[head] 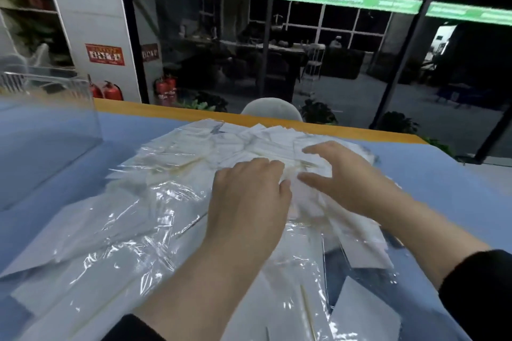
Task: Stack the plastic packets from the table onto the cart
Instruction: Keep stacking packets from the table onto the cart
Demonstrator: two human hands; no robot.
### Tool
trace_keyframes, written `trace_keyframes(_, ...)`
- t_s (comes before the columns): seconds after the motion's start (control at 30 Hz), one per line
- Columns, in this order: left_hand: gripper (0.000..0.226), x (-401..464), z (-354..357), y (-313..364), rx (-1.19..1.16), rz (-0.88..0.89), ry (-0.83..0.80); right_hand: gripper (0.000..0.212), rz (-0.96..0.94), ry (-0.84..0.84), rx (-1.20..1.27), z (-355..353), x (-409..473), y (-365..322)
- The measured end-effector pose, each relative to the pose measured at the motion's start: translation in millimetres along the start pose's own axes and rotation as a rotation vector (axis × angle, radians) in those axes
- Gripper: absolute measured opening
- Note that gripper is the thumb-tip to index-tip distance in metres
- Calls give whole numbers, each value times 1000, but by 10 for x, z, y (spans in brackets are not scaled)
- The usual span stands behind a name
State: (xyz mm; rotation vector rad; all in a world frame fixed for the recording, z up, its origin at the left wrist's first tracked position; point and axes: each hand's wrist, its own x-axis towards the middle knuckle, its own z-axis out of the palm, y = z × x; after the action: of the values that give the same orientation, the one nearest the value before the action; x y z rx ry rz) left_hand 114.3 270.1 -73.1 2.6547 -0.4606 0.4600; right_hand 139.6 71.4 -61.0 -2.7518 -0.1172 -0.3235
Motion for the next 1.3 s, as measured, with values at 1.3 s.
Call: trace_keyframes(1.3, 15, -46, 87, 106, -885, -223, 37, 29, 20, 83, 319, -5, -731, -103)
